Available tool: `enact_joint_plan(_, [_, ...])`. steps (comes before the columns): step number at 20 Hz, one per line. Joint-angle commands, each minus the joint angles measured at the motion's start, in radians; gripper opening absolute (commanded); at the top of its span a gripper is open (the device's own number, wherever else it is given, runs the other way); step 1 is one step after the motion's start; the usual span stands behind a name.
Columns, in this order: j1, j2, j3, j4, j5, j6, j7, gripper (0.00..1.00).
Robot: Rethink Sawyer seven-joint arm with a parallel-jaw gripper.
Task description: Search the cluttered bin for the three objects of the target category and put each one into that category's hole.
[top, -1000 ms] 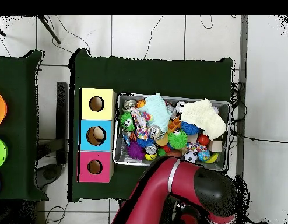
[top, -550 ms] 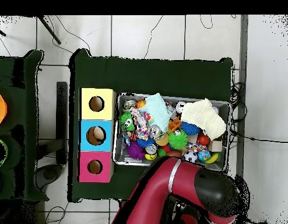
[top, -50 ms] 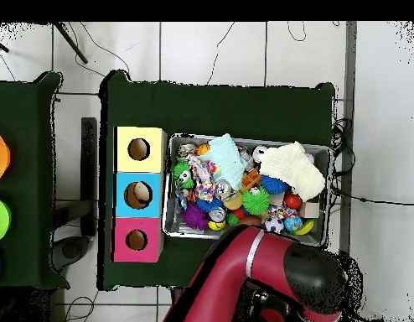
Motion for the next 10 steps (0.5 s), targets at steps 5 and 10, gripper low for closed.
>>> enact_joint_plan(5, [-0.010, 0.096, 0.174, 0.297, -0.153, -0.055, 0.227, 1.00])
enact_joint_plan(10, [0.005, 0.072, 0.157, 0.345, -0.151, -0.066, 0.224, 1.00])
